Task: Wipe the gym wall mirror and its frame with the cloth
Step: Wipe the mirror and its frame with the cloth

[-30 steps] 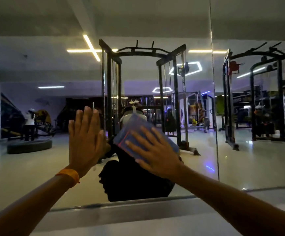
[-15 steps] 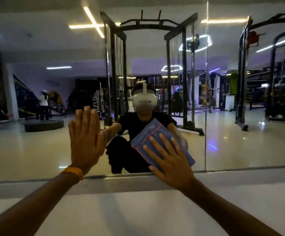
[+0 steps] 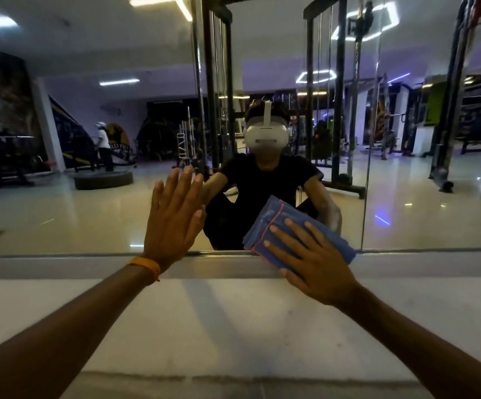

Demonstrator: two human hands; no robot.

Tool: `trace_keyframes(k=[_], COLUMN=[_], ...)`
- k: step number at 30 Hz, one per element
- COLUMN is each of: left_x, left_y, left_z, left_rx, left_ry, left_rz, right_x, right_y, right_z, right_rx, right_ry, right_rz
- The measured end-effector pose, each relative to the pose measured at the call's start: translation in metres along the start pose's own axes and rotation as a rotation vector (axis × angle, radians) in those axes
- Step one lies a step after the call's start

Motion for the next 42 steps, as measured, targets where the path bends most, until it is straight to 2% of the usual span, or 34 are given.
trace_keyframes(k=[2,6,9,13,16,19,24,30,32,36,40,42], left_x=[0.003,0.03,0.043,0.048,0.054,0.065,0.077,0.076,0.079,0.078,0.068,0.059], left_y=[0.001,0.008,0.012,0.011,0.01,0.011,0.013,0.009,0.009,0.011,0.013,0.011], left_z=[-0.004,-0.033,-0.045,-0.046,-0.051,-0.062,-0.075,-0.075,-0.076,-0.076,-0.067,-0.054], left_rx=[-0.014,-0.009,0.018,0.035,0.02,-0.005,-0.022,-0.044,-0.038,-0.059,-0.109,-0.128], left_ry=[0.003,0.06,0.034,0.021,0.02,0.033,0.002,0.008,-0.006,0.0,0.016,0.022], left_rz=[-0.016,-0.019,0.003,-0.003,-0.015,-0.04,-0.057,-0.051,-0.049,-0.085,-0.108,-0.108], right_x=[-0.028,-0.07,-0.046,0.021,0.046,0.024,-0.023,0.079,0.091,0.052,-0.036,-0.054], right_y=[0.006,0.021,0.022,0.012,0.008,0.008,0.01,0.009,0.007,0.006,0.022,0.03], right_z=[-0.009,-0.046,-0.02,0.059,0.096,0.07,-0.008,0.106,0.129,0.078,-0.012,-0.03], right_rx=[-0.01,-0.007,-0.029,-0.028,-0.005,0.057,0.163,0.087,0.082,0.151,0.25,0.301], right_ry=[0.01,-0.128,-0.165,-0.063,0.016,0.112,0.027,0.113,0.146,0.172,0.005,-0.081], right_rz=[-0.01,0.018,0.056,0.081,0.077,0.045,-0.033,0.052,0.069,0.011,-0.081,-0.08])
Point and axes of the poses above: each hand's wrist, its own z-axis towards the middle knuckle, its own y-axis out of the back of the hand, x = y × z, the point moved 7 cm from there along z, towards the middle knuckle, and after that the axes turned 9 degrees about -z, right-handed, at the moved point
